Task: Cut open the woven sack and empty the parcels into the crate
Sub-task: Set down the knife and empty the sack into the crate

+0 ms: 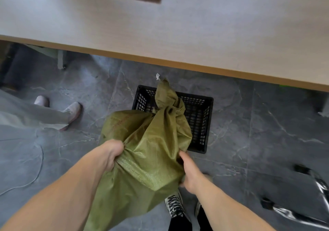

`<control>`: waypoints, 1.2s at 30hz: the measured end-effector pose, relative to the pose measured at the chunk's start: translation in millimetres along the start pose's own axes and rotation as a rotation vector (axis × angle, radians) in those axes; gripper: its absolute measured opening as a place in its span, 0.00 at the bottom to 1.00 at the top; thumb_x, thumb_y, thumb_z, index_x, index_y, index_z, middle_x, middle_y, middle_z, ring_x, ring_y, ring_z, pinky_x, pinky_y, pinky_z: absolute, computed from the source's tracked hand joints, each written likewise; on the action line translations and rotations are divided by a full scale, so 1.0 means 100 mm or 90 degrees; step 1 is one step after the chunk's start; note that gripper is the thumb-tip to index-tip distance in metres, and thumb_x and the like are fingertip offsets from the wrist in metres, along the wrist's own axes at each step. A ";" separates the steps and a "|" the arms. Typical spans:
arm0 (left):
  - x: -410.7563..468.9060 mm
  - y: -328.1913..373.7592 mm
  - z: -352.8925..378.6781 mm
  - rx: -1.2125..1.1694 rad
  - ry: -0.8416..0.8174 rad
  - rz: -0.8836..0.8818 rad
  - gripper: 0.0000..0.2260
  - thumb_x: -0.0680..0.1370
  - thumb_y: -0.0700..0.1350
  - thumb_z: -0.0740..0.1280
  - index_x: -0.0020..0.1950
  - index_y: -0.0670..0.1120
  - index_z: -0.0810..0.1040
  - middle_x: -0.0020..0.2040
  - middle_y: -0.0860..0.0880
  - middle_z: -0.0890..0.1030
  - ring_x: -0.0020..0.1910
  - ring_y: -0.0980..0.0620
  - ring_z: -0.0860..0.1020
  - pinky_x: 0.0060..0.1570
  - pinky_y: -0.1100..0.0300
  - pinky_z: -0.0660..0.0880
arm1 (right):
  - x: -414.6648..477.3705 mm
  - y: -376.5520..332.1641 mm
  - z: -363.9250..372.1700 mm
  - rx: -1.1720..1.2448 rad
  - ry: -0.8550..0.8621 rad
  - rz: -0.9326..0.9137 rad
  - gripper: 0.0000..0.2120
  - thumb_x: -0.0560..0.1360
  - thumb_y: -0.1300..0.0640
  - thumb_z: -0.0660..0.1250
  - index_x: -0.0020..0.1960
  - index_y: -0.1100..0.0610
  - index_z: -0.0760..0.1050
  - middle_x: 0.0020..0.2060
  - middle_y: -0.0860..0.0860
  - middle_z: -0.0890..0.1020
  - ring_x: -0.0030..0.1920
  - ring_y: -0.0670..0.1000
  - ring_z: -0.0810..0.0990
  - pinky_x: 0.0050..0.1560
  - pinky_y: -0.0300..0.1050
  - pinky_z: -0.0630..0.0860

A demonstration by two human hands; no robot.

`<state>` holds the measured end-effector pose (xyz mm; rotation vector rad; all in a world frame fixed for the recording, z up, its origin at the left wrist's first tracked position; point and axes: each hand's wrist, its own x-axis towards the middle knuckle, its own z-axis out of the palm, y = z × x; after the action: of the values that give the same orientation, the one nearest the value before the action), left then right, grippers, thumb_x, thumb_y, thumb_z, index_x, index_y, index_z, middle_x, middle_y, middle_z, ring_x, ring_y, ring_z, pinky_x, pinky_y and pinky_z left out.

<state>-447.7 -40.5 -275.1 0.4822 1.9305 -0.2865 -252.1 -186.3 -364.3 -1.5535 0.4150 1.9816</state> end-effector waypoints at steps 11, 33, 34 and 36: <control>0.13 0.10 -0.04 -0.111 -0.006 -0.060 0.17 0.83 0.45 0.55 0.58 0.34 0.78 0.45 0.34 0.82 0.44 0.39 0.83 0.36 0.31 0.77 | 0.06 0.29 0.04 -0.229 0.119 -0.146 0.23 0.75 0.40 0.67 0.67 0.46 0.71 0.61 0.49 0.79 0.63 0.54 0.77 0.68 0.55 0.72; -0.07 -0.22 0.20 0.157 0.041 0.317 0.27 0.61 0.73 0.63 0.54 0.61 0.80 0.67 0.51 0.74 0.68 0.44 0.70 0.70 0.42 0.64 | 0.06 -0.43 -0.15 -0.007 0.143 0.153 0.23 0.83 0.45 0.51 0.64 0.60 0.76 0.54 0.62 0.83 0.51 0.62 0.85 0.48 0.65 0.82; -0.07 -0.22 0.14 0.164 0.014 0.306 0.35 0.58 0.76 0.63 0.60 0.60 0.79 0.68 0.52 0.73 0.69 0.45 0.70 0.71 0.42 0.64 | 0.05 -0.43 -0.18 0.002 0.127 0.179 0.25 0.83 0.44 0.52 0.63 0.60 0.76 0.55 0.63 0.83 0.52 0.63 0.84 0.49 0.65 0.82; -0.08 -0.26 0.00 0.167 -0.081 0.278 0.43 0.54 0.79 0.67 0.66 0.61 0.73 0.68 0.52 0.73 0.66 0.47 0.73 0.70 0.44 0.67 | 0.02 -0.39 -0.22 0.024 0.094 0.221 0.25 0.83 0.43 0.54 0.63 0.62 0.76 0.55 0.65 0.83 0.53 0.63 0.84 0.52 0.66 0.80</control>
<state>-456.9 -65.3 -268.8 1.0164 1.6203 -0.2775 -211.6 -167.4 -367.9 -1.7014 0.8265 2.1014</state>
